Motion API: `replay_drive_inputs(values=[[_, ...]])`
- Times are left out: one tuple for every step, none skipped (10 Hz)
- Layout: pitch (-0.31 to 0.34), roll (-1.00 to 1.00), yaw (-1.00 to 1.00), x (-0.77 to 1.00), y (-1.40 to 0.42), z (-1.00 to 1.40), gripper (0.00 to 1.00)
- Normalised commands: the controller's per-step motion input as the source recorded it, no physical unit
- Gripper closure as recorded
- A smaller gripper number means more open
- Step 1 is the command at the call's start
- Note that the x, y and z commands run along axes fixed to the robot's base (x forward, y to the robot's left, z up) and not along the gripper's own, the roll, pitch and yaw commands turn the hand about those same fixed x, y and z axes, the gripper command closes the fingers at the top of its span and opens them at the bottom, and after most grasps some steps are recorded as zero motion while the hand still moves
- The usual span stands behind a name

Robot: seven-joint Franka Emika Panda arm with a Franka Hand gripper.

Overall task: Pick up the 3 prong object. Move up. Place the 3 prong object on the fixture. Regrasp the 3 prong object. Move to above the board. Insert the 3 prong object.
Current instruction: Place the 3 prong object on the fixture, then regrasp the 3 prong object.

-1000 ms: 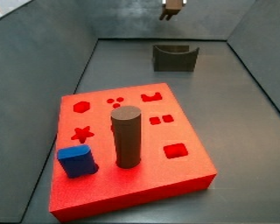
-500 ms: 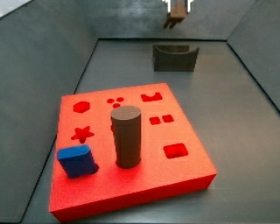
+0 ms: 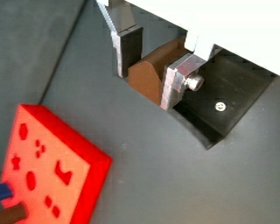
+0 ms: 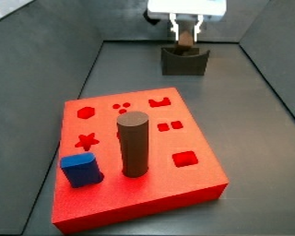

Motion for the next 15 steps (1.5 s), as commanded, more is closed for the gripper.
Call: replay_drive_inputs(values=[[0.019,-0.18,-0.19,0.16,0.12,-0.82,1.0],[-0.038,-0.12,-0.17,0.12,0.19,-0.69,1.0],[-0.05,-0.11,-0.15,0.1,0.2,-0.67,1.0],[-0.052,-0.1,-0.13,0.1,0.2,-0.67,1.0],[-0.052,-0.1,-0.1,0.1,0.2,-0.67,1.0],[-0.053,-0.1,-0.08,0.1,0.21,-0.66,1.0],[-0.054,-0.1,-0.06,0.1,0.21,-0.66,1.0],[0.0,0.0,0.0,0.0,0.0,0.0,0.0],[0.038,0.01,0.04,0.0,0.0,1.0,0.0],[0.036,0.02,0.05,0.0,0.01,1.0,0.0],[0.051,0.04,0.03,-0.02,0.01,1.0,0.0],[0.061,0.04,0.02,-0.03,0.01,1.0,0.0],[0.072,0.05,0.01,-0.03,0.01,1.0,0.0],[0.081,0.05,0.0,-0.03,0.01,0.91,0.0],[0.085,0.04,-0.02,-0.03,0.01,0.67,0.0]])
